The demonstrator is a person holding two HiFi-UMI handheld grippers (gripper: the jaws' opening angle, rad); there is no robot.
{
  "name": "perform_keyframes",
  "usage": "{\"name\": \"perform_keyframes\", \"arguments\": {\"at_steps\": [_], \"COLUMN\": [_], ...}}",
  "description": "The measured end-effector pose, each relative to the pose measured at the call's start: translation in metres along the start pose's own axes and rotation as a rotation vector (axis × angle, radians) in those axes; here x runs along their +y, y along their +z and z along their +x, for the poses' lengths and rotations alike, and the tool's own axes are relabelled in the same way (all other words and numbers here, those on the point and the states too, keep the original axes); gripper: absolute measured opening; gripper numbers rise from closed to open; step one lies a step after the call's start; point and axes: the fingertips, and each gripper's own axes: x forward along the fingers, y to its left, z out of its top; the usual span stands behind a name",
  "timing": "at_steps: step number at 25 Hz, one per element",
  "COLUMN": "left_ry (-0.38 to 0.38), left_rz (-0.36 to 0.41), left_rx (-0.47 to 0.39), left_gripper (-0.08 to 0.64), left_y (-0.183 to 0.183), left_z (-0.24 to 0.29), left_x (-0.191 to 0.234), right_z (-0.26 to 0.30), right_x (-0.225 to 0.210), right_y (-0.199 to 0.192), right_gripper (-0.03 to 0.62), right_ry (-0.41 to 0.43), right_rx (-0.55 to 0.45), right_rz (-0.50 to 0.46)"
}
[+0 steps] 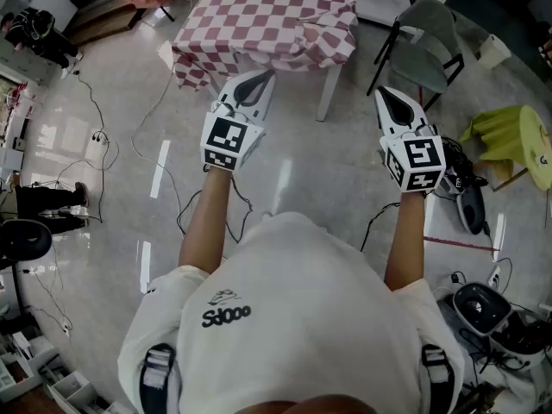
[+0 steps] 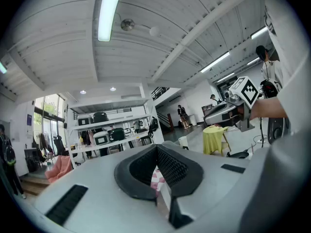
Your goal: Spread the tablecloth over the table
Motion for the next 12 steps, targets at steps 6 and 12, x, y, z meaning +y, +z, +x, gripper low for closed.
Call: {"name": "perform_keyframes", "arguments": {"at_steps": [6,12], "left_ry": [-0.019,0.002], "left_rz": [0.03,0.006], "left_rx": [-0.002,0.012], "left_gripper": [0.028,0.028], "left_y": [0.008,0.003], "left_z": [0.011,0.014], "left_x": [-0.012,-0.036], "right_z": [-0.007,-0.021], "right_x": [-0.007,-0.017], "right_y": [-0.002,-0.016], "right_gripper": [0.021,0.023], "right_ry": [0.033,0.05], "right_rx": [-0.021,-0.018], "right_rz": [0.029,0.04]}}
